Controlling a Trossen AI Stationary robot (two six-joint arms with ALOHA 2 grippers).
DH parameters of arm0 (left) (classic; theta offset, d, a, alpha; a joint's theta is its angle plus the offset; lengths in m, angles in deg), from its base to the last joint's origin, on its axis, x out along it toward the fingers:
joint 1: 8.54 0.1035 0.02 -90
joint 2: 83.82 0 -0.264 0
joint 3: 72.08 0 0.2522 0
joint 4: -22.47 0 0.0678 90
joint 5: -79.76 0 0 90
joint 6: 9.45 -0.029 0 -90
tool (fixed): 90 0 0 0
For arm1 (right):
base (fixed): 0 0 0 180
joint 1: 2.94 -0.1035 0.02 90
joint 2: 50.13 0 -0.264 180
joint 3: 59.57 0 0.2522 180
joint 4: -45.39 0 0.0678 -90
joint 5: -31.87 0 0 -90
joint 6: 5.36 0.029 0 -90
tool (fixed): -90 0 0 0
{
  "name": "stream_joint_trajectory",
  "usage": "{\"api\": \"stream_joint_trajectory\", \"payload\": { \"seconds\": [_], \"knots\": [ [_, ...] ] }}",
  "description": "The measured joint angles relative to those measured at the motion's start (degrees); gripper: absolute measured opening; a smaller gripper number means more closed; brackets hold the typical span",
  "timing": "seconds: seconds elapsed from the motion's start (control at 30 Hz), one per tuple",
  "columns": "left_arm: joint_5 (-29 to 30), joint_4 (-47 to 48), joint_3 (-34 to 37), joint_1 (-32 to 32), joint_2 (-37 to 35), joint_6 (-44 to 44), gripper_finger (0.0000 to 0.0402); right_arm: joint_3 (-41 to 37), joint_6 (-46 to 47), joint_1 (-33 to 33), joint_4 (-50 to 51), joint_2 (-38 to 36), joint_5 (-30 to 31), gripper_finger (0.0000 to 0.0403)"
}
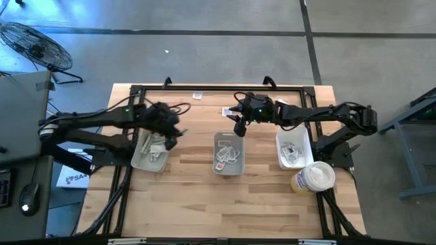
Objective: Pick & Place First Aid Supplies
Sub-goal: Put the bandage pack into the left gray bin
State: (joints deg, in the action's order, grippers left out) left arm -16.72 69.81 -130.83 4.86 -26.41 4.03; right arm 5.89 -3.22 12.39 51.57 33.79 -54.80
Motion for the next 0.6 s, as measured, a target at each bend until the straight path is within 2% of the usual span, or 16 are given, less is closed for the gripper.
{"api": "stream_joint_trajectory", "payload": {
  "seconds": [0.13,0.23,0.5,0.6],
  "knots": [
    [7.0,14.0,0.0,-2.1,-5.7,10.7,0.0001,0.0,-0.7,0.0,0.0,0.1,-0.5,0.0141],
    [10.1,19.7,1.6,-3.4,-8.4,19.0,0.0001,0.0,-0.7,0.0,-0.1,1.1,-0.7,0.014],
    [7.3,19.0,11.1,-3.3,-10.2,32.2,0.0,0.0,0.6,-0.7,-0.1,6.3,-1.7,0.014],
    [5.3,18.9,12.7,-3.3,-10.2,33.7,0.0,0.0,0.0,-2.5,-0.1,7.2,-3.6,0.014]
  ]
}}
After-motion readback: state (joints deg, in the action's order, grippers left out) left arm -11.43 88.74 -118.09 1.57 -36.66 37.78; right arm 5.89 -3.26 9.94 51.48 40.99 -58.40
